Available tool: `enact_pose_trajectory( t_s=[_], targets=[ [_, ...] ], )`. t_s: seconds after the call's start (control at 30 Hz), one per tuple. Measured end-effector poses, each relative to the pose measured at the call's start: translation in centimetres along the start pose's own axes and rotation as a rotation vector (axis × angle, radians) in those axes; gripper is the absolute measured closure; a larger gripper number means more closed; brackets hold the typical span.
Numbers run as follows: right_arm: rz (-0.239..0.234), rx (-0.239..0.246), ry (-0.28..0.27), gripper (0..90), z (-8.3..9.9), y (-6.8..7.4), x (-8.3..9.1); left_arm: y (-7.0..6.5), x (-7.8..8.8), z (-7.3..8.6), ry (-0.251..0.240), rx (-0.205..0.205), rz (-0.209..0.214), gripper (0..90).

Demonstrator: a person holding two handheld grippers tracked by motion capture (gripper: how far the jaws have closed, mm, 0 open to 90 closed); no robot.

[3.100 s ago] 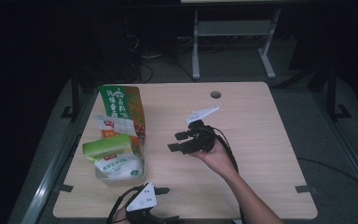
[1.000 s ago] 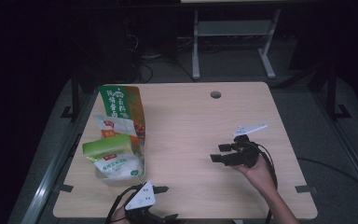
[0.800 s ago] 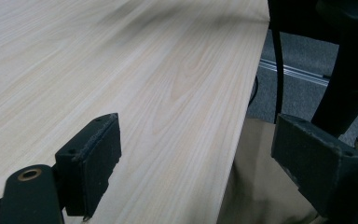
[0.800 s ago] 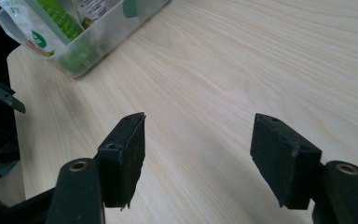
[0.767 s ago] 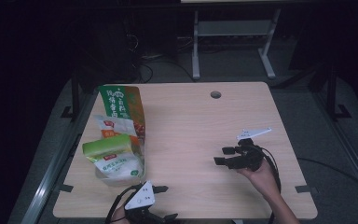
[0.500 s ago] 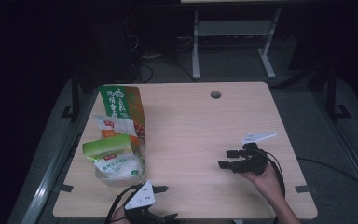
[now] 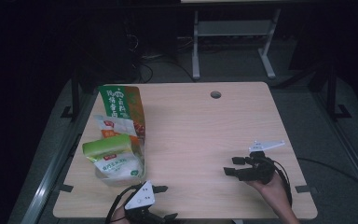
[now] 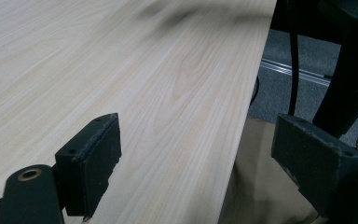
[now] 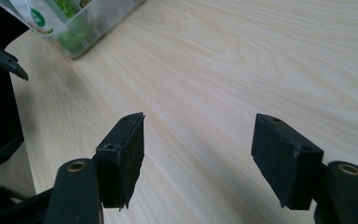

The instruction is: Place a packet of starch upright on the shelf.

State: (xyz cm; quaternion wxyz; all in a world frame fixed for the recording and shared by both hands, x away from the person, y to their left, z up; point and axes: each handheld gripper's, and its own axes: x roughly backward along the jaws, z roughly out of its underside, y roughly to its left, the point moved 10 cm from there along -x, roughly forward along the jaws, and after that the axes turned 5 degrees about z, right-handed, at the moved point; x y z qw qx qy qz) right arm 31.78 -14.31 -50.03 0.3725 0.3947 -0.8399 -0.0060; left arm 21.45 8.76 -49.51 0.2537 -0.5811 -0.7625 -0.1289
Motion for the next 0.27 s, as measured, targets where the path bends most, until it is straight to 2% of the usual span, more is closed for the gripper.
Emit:
enact_pose_trajectory(
  t_s=[0.27],
  targets=[
    [0.021, 0.001, -0.028, 32.6, 0.70, 0.28, 0.76, 0.06, -0.02, 0.00, 0.002, -0.004, 0.001, 15.6]
  ],
)
